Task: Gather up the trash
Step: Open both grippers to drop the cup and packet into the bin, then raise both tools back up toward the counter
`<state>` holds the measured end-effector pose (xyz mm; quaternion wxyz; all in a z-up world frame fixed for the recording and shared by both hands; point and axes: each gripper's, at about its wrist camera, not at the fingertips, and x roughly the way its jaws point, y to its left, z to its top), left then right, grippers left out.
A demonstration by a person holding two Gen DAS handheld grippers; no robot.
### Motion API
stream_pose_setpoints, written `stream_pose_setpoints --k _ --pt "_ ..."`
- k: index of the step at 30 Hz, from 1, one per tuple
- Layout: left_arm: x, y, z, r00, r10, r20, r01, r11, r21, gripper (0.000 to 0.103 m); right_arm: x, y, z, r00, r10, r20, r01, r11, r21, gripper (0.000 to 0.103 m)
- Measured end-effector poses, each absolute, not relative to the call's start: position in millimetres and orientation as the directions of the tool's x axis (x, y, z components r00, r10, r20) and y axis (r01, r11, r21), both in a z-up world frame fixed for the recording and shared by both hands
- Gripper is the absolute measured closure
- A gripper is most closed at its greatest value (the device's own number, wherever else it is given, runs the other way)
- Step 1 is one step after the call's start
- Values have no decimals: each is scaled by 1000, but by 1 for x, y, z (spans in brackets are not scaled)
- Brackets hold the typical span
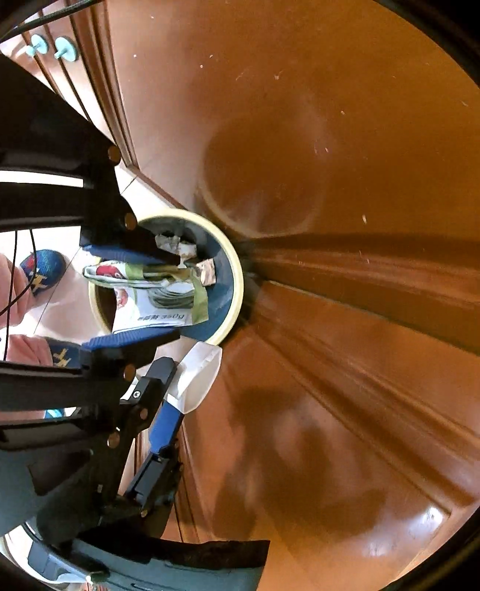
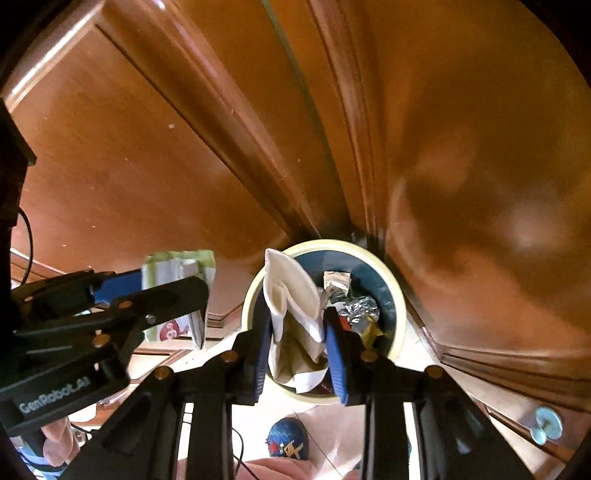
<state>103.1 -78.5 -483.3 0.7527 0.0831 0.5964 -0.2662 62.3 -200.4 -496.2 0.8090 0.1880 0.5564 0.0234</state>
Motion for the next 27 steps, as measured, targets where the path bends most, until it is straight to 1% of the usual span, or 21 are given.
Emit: stream_pose_setpoints --k 2,4,10,14,16,19,21,24,27 --pt "107 -74 -484 147 -290 -946 491 851 -185 64 65 -198 -501 355 251 -901 177 928 328 73" --pt "109 -68 -484 147 -275 -950 485 857 -173 50 68 -194 -507 332 255 -908 183 927 327 73" --pt "107 -54 -480 145 -268 -952 480 861 -169 34 69 -190 -505 312 240 -919 172 937 303 73" --pt "106 -48 -473 154 -259 -954 462 872 -163 34 67 -184 -499 294 232 -927 174 941 291 72" --pt "103 -44 -467 156 -257 -954 452 877 -162 34 66 -181 -496 291 227 -929 171 943 284 68" --pt "98 -39 -453 159 -254 -954 445 881 -161 33 60 -178 -487 289 230 -929 169 943 287 66" --pt "93 -37 -438 165 -250 -954 446 882 -154 33 55 -177 -473 293 230 -928 173 942 288 66" --pt "87 -35 -418 175 -251 -952 450 880 -149 28 47 -179 -450 300 229 -926 180 940 291 66" --pt "78 -32 -393 187 -255 -949 454 879 -147 26 40 -179 -424 313 224 -923 184 939 291 66"
